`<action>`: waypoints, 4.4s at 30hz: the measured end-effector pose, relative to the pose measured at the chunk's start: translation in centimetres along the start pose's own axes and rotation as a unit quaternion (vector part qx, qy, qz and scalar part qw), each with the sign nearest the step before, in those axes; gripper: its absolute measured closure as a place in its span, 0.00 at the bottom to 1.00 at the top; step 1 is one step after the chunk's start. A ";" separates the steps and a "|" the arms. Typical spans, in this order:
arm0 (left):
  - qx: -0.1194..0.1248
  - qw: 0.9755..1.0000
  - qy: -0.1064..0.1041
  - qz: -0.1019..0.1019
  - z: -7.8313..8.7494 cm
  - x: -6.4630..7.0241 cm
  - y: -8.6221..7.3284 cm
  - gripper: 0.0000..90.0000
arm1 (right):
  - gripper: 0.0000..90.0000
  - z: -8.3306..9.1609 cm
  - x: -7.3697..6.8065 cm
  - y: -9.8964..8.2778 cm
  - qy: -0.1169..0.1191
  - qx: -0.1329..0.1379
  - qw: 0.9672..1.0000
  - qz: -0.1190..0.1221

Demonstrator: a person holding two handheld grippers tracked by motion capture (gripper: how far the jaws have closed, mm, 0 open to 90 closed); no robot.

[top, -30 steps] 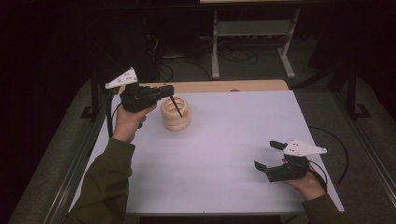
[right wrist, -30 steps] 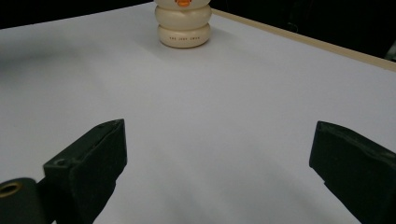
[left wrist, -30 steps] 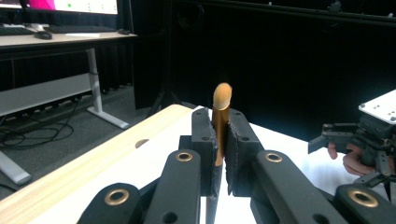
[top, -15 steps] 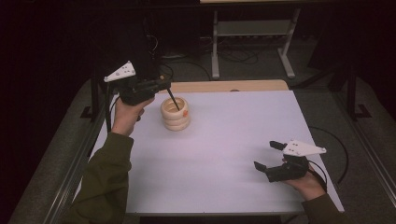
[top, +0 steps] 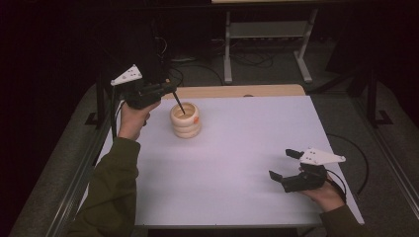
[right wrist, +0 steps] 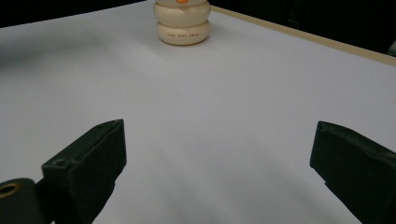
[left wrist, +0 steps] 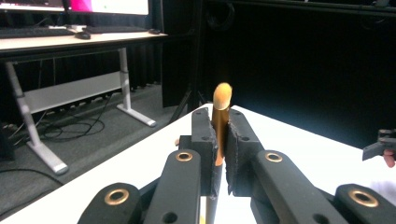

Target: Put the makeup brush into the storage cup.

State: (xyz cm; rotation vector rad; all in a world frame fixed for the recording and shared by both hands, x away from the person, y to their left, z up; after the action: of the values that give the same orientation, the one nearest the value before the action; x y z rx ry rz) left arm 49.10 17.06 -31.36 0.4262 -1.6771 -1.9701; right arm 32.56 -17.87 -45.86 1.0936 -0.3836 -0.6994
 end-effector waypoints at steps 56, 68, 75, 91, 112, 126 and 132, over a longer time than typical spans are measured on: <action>-0.043 0.997 0.048 0.032 -0.8 -3.9 -5.3 0.87 | 0.03 0.1 0.1 -0.2 -0.003 -0.003 1.000 0.000; -0.037 0.998 0.046 0.026 -1.0 -3.7 -5.1 0.49 | 0.04 0.0 0.1 -0.2 -0.002 -0.004 1.000 0.001; -0.038 0.998 0.053 0.024 -1.3 -3.6 -5.0 0.21 | 0.04 0.0 0.2 -0.2 -0.003 -0.003 1.000 0.002; -0.055 0.997 0.056 0.021 -0.6 -2.4 -4.8 0.14 | 0.04 0.4 0.4 -0.4 -0.005 -0.001 1.000 -0.002; -0.079 0.996 0.038 0.020 0.8 0.8 -5.4 0.15 | 0.03 0.4 0.5 -0.4 -0.011 -0.001 1.000 -0.005; -0.090 0.995 0.028 0.011 2.8 4.0 -7.0 0.15 | 0.04 0.3 0.5 -0.2 -0.008 0.001 1.000 -0.004; -0.091 0.995 0.030 0.004 3.7 5.3 -8.1 0.15 | 0.03 0.4 0.5 0.0 -0.008 0.005 1.000 -0.008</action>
State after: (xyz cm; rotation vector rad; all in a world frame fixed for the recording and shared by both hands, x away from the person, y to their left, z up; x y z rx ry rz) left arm 41.30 17.97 -38.07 0.4068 -1.4458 -2.0616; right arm 32.68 -18.45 -45.76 1.1029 -0.3931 -0.7207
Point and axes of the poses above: each handheld gripper's, and its own axes: z roughly backward along the jaws, y roughly out of its top, x roughly to its right, the point moved 9 cm from there along -z, roughly forward along the jaws
